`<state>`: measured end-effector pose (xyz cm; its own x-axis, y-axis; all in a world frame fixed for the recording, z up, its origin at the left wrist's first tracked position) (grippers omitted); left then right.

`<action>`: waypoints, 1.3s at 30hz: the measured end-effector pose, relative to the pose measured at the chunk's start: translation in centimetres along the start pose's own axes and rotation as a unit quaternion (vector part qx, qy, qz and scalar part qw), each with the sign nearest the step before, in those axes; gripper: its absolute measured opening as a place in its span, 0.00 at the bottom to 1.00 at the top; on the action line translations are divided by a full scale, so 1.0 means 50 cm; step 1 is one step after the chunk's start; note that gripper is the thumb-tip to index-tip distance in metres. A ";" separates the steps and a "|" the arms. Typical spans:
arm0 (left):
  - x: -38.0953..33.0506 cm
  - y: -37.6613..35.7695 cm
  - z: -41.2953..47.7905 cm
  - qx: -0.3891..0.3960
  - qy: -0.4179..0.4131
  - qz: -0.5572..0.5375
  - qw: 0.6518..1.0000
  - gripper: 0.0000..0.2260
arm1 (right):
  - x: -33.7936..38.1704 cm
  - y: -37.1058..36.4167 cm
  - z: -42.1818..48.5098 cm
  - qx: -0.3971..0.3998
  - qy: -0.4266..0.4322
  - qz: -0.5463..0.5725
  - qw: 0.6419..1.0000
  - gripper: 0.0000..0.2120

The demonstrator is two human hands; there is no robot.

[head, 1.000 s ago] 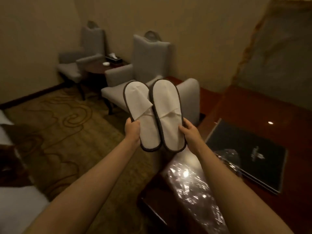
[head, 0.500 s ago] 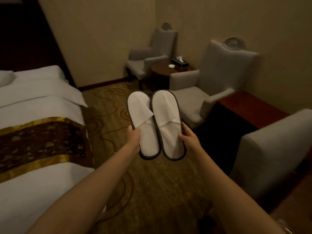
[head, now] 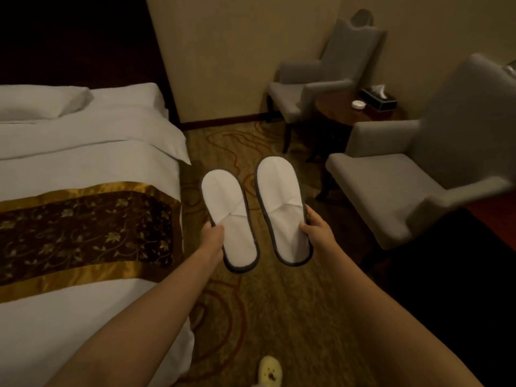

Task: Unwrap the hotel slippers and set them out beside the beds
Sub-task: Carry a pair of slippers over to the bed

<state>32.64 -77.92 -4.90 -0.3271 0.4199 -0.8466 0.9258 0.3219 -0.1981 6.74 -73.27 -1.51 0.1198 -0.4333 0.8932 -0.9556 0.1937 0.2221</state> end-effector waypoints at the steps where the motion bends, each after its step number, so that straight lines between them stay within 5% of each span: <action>1: -0.010 -0.003 0.031 -0.006 0.004 -0.006 1.000 0.16 | 0.013 -0.004 0.039 0.004 -0.005 -0.005 1.000 0.26; 27: -0.220 -0.145 0.781 -0.125 0.104 -0.122 0.979 0.17 | 0.332 -0.370 0.900 0.188 -0.006 -0.134 0.973 0.27; 39: -0.290 -0.184 1.020 -0.264 0.078 -0.271 0.922 0.15 | 0.461 -0.575 1.252 0.345 0.027 -0.248 0.905 0.26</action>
<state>38.50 -130.25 -16.01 -0.7771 0.1796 -0.6032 0.4102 0.8714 -0.2689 20.11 -143.91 -11.76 0.5754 -0.2683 0.7726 -0.7191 -0.6160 0.3217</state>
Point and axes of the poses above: each hand's wrist, its own z-axis towards the middle knuckle, its own y-axis out of the back of the hand, x = y × z, the point moved 8 cm from there along z, towards the middle knuckle, and after that the axes turned 11 degrees about -z, right-handed, at the moved point
